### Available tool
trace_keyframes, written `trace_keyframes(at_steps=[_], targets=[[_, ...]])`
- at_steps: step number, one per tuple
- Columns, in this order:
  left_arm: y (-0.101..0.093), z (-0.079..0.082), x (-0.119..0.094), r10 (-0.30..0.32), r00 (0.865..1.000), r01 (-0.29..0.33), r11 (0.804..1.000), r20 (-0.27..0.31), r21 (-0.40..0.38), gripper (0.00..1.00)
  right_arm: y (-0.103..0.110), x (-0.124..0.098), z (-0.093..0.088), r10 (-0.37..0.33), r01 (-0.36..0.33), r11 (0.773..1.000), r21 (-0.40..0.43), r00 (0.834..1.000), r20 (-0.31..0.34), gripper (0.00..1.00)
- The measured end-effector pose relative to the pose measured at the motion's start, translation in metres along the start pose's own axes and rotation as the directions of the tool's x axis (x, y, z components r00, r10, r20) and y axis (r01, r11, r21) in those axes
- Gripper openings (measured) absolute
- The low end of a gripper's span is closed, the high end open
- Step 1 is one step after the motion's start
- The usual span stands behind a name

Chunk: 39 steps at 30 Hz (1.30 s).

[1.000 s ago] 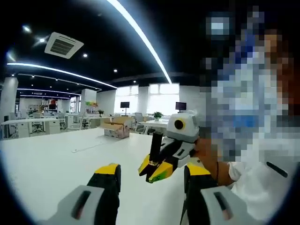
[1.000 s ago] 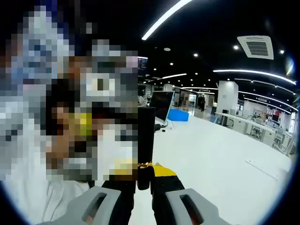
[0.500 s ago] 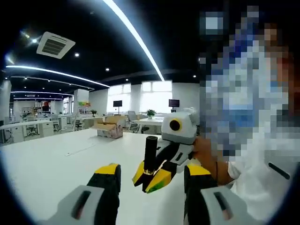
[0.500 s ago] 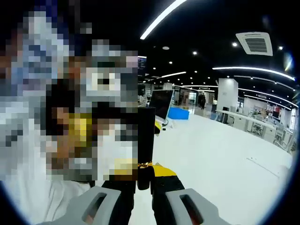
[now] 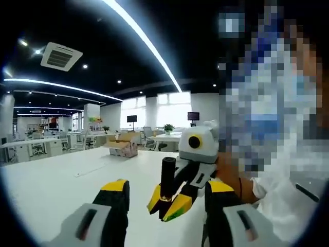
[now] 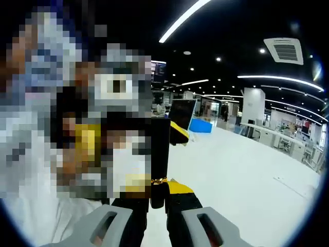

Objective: Unscrew the lipstick cap, remove the lipstick, and put the cap back on the lipstick

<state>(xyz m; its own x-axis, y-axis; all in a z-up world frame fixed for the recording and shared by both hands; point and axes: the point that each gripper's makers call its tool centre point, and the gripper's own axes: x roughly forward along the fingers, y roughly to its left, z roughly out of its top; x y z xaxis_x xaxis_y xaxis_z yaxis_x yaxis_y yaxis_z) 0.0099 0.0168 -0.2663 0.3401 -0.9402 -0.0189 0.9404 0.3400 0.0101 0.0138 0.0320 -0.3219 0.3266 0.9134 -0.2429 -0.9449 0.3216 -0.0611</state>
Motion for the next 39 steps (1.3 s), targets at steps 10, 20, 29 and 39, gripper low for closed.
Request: trace_keyframes(at_steps=[10, 20, 29, 39], targets=[[0.001, -0.005, 0.003, -0.003, 1.000, 0.003, 1.000, -0.010, -0.014, 0.55, -0.004, 0.002, -0.002, -0.003, 0.003, 1.000, 0.010, 1.000, 0.000, 0.11], [-0.001, -0.001, 0.006, -0.023, 1.000, 0.023, 1.000, 0.012, -0.017, 0.39, -0.001, 0.005, -0.001, 0.005, -0.005, 1.000, 0.014, 1.000, 0.005, 0.11], [-0.003, 0.000, 0.005, -0.050, 0.998, 0.051, 0.998, 0.037, -0.043, 0.39, 0.004, 0.010, -0.001, 0.017, -0.017, 1.000, 0.013, 1.000, 0.003, 0.11], [-0.006, 0.000, 0.004, -0.064, 0.997, 0.066, 0.997, 0.036, -0.050, 0.30, 0.009, 0.011, -0.002, 0.036, -0.036, 0.999, 0.015, 0.999, -0.001, 0.11]])
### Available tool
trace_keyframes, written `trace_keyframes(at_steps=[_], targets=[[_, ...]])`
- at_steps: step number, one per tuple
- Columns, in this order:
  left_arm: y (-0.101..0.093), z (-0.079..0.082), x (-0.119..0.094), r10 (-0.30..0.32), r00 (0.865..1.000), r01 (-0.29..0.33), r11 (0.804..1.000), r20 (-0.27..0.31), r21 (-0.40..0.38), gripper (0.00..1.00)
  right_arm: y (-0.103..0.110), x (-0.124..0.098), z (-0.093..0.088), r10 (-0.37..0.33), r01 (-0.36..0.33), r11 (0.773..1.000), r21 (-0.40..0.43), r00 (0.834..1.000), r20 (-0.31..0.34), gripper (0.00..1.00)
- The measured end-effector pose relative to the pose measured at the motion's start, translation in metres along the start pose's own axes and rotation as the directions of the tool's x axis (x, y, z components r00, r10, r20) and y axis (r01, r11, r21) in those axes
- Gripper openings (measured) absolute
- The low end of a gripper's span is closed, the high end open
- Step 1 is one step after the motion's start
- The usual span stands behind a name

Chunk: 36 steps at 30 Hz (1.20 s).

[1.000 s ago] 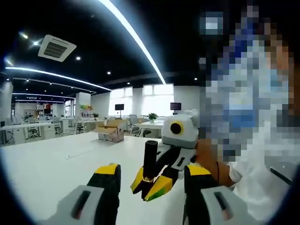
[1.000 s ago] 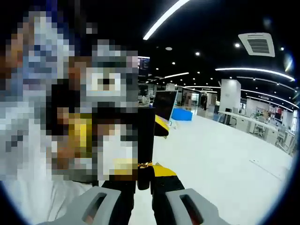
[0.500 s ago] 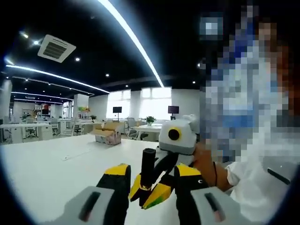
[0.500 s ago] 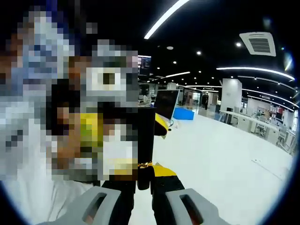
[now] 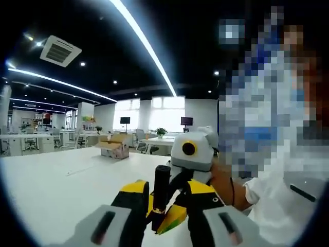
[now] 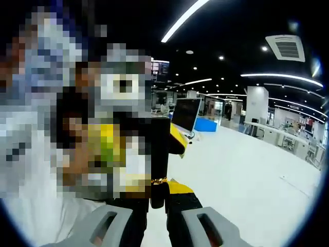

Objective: Unscrew the lipstick cap, remove the lipstick, and put the cap back on the lipstick

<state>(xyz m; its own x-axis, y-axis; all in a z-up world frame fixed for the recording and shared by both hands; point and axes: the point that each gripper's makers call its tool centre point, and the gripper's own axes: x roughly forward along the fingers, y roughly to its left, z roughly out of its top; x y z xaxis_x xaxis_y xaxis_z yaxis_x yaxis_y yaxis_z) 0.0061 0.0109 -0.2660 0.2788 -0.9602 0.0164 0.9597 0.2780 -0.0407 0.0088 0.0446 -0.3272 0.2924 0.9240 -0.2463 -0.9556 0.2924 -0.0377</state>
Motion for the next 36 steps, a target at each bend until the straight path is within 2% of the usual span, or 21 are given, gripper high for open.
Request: trace_keyframes(at_steps=[8, 16, 27, 30, 36], targets=[[0.0007, 0.0003, -0.0001, 0.000, 1.000, 0.000, 1.000, 0.005, -0.012, 0.26, 0.0017, 0.0017, -0.0029, 0.010, -0.010, 1.000, 0.006, 1.000, -0.006, 0.11], [0.0017, 0.0013, 0.0003, 0.020, 1.000, -0.020, 1.000, 0.003, 0.017, 0.24, 0.0040, 0.0026, -0.0023, 0.025, -0.025, 1.000, 0.014, 1.000, 0.002, 0.11], [0.0013, -0.0009, 0.0002, 0.014, 1.000, -0.014, 1.000, -0.007, -0.011, 0.16, 0.0086, 0.0032, -0.0016, 0.044, -0.045, 0.999, 0.018, 0.999, 0.006, 0.11], [0.0033, -0.0023, 0.0015, 0.010, 1.000, -0.010, 1.000, -0.004, -0.024, 0.14, 0.0088, 0.0030, -0.0028, 0.068, -0.068, 0.997, 0.036, 0.998, 0.013, 0.11], [0.0046, -0.0047, 0.0027, 0.031, 0.999, -0.031, 0.999, -0.015, 0.016, 0.13, 0.0083, 0.0039, -0.0056, 0.065, -0.065, 0.997, 0.049, 0.998, 0.006, 0.11]])
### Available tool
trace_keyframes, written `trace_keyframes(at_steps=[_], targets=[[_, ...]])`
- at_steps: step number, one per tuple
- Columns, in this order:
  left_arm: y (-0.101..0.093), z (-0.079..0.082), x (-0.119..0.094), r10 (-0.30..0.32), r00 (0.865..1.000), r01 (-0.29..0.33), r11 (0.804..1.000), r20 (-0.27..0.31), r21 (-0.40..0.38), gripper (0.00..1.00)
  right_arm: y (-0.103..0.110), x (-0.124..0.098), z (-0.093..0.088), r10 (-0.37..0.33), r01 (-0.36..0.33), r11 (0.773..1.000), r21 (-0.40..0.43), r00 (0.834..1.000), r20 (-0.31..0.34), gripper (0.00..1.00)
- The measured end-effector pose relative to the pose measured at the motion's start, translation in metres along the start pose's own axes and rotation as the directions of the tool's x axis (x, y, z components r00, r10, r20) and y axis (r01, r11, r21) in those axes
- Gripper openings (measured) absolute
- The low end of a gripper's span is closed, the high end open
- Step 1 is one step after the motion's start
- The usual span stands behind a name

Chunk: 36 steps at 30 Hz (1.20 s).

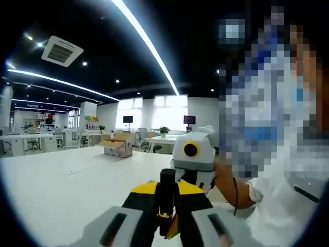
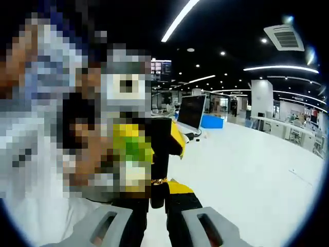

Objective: Unscrew the lipstick cap, remove the lipstick, and put the cap back on the lipstick

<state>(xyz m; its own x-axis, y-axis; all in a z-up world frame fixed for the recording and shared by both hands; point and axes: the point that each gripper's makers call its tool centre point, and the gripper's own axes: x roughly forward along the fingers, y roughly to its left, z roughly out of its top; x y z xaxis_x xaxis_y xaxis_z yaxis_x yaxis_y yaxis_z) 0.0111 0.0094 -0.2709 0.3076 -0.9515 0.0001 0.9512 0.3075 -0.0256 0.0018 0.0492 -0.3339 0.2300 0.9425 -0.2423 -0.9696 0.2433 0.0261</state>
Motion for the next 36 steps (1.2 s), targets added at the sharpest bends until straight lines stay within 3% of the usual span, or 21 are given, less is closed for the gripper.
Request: trace_keyframes(at_steps=[21, 36], targets=[[0.002, 0.005, -0.004, -0.001, 1.000, 0.002, 1.000, 0.008, -0.004, 0.13, 0.002, 0.005, 0.002, 0.025, -0.025, 1.000, 0.005, 1.000, 0.004, 0.11], [0.004, 0.006, -0.008, 0.014, 1.000, -0.014, 1.000, 0.008, -0.005, 0.13, 0.004, 0.010, -0.008, 0.046, -0.046, 0.999, 0.014, 0.999, -0.024, 0.11]])
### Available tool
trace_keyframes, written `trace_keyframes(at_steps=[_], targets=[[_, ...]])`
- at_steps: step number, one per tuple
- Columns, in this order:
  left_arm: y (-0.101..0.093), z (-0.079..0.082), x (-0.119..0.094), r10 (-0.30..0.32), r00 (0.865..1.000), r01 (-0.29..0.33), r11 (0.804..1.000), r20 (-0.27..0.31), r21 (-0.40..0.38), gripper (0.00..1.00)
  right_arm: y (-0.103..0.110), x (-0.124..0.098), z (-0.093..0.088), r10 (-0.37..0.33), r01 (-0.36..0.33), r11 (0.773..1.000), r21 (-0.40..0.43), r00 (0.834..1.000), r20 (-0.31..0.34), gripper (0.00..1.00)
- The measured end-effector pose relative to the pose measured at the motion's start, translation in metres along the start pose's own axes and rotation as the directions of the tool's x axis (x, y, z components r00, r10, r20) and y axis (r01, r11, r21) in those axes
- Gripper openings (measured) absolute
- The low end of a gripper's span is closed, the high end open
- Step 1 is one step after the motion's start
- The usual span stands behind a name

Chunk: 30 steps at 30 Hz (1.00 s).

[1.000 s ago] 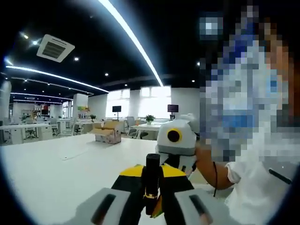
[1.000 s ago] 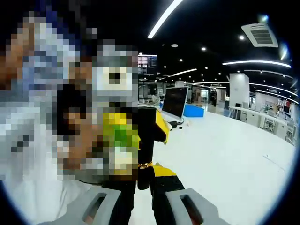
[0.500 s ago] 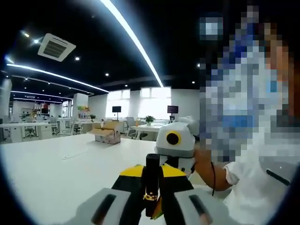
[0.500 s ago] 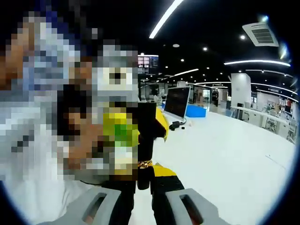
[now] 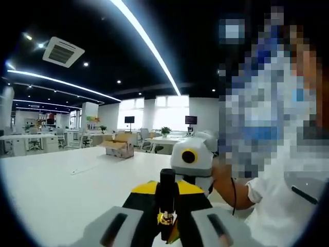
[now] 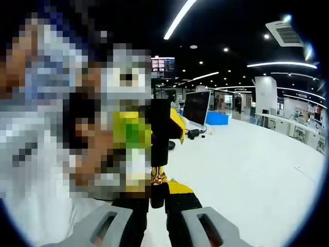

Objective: Unscrew the lipstick cap, remove the lipstick, and put the cap back on the lipstick

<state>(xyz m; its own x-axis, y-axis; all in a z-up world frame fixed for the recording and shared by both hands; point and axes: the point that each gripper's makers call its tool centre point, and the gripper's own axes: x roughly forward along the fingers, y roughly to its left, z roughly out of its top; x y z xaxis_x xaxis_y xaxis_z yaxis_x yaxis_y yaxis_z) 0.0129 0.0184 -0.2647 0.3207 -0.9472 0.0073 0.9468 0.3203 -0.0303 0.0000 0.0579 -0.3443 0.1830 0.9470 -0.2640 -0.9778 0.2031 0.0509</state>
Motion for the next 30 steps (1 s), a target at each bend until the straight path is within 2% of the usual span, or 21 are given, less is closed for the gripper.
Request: trace_keyframes(at_steps=[13, 30], targets=[[-0.002, 0.007, -0.005, 0.007, 1.000, -0.007, 1.000, 0.022, 0.004, 0.13, 0.003, 0.003, -0.006, 0.024, -0.023, 1.000, 0.004, 1.000, -0.017, 0.11], [-0.002, 0.017, -0.010, 0.014, 0.998, -0.015, 1.000, 0.054, 0.008, 0.13, 0.001, 0.003, -0.009, 0.021, -0.021, 1.000, -0.003, 0.999, -0.033, 0.11]])
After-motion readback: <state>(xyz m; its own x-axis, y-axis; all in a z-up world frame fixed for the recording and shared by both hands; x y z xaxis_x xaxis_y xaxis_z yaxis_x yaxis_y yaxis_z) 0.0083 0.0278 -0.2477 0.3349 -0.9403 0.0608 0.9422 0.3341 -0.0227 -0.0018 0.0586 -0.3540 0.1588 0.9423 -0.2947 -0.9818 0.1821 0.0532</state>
